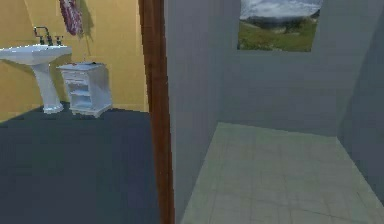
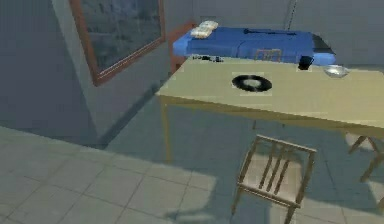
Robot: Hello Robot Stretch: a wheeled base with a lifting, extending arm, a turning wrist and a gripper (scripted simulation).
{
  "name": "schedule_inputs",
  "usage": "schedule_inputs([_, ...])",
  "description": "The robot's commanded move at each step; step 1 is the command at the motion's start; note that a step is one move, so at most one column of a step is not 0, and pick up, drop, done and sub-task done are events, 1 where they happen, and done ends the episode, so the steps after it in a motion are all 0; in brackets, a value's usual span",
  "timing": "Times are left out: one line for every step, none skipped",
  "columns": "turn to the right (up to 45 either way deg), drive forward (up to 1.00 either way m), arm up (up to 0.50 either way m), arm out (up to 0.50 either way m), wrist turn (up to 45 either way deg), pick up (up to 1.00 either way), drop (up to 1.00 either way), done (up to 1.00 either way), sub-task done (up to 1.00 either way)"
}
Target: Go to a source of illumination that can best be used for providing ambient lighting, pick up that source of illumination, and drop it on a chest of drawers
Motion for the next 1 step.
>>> schedule_inputs([-3.0,0.0,0.0,0.0,0.0,0.0,0.0,0.0,0.0])
